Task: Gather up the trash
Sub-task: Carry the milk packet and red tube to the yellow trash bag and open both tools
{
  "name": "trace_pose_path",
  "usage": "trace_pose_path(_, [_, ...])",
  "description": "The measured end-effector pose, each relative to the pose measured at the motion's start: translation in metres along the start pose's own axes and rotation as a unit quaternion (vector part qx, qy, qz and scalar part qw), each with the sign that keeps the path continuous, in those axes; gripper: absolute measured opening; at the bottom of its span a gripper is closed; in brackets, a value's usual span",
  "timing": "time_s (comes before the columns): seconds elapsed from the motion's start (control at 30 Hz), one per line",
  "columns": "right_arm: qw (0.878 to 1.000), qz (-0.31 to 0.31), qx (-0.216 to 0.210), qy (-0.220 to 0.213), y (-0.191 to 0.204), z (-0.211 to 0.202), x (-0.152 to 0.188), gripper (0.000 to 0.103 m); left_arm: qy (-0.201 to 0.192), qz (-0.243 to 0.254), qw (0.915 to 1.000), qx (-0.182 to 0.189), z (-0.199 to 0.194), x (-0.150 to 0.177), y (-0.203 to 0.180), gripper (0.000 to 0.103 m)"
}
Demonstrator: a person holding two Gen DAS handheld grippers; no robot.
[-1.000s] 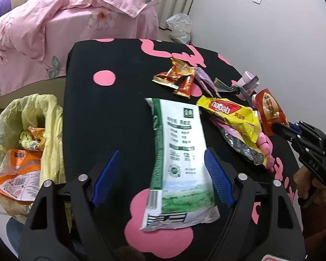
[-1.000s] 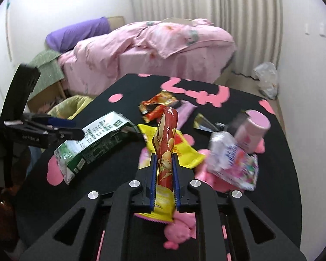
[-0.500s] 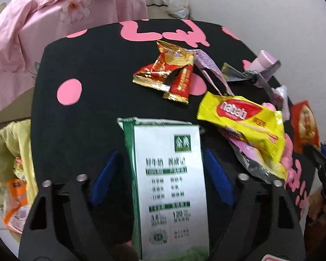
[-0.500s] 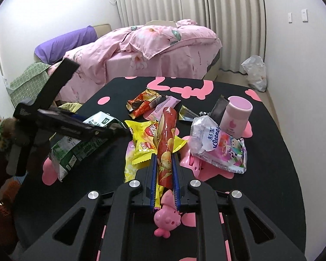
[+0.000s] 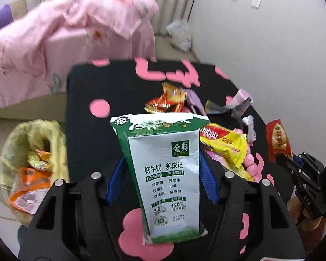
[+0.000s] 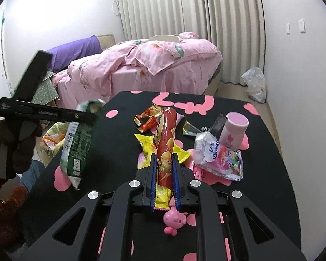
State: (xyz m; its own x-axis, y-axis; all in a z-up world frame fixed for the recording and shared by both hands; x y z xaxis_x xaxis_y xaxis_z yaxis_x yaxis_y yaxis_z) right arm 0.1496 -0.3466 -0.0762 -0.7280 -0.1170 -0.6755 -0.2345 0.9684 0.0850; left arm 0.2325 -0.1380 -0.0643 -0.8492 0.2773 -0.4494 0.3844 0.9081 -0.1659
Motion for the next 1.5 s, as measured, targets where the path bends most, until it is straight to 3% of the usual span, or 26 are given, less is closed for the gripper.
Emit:
trace_pose_path(0.27, [1.0, -0.025, 0.012, -0.014, 0.022, -0.02, -0.007, 0.014, -0.059, 0.031, 0.9977, -0.016, -0.042, 0.02, -0.008, 0.057])
trace_pose_path(0.6, [0.997, -0.067, 0.006, -0.024, 0.066, -0.03, -0.03, 0.014, -0.098, 0.002, 0.9951, -0.006, -0.078, 0.037, 0.025, 0.057])
trace_pose_path(0.77, [0.995, -0.088, -0.03, -0.023, 0.102, -0.02, -0.055, 0.014, -0.132, -0.037, 0.9902, -0.027, -0.104, 0.049, 0.067, 0.057])
trace_pose_path(0.97, [0.989, -0.129, -0.067, -0.015, 0.154, 0.005, -0.087, 0.014, -0.17, -0.104, 0.9754, -0.094, -0.132, 0.061, 0.142, 0.057])
trace_pose_path(1.2, [0.981, -0.161, -0.108, 0.012, 0.202, 0.045, -0.111, 0.014, -0.18, -0.182, 0.9566, -0.138, -0.142, 0.078, 0.225, 0.057])
trace_pose_path(1.3, [0.978, -0.174, -0.115, 0.018, 0.216, 0.061, -0.117, 0.014, -0.181, -0.196, 0.9534, -0.142, -0.133, 0.081, 0.245, 0.057])
trace_pose_path(1.37, [0.976, -0.178, -0.12, 0.023, 0.223, 0.073, -0.12, 0.014, -0.176, -0.195, 0.9556, -0.132, -0.119, 0.081, 0.253, 0.057])
trace_pose_path(1.5, [0.974, -0.185, -0.125, 0.04, 0.232, 0.095, -0.123, 0.014, -0.116, -0.18, 0.9692, -0.122, -0.067, 0.082, 0.26, 0.056])
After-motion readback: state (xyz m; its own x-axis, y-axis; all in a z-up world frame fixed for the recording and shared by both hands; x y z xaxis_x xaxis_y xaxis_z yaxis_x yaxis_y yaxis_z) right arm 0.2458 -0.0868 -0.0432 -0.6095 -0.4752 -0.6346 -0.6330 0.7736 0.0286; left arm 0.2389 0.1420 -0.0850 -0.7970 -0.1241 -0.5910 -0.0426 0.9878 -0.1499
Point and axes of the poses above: each gripper's, at about its wrist camera, not at the fingertips, and z roughly the way its jaws point, y to its left, x to its underside, the point moved 5 cm from there along z, roughly the way its jaws point, and after that the axes turned 13 degrees about y, right-handed, at the moved point
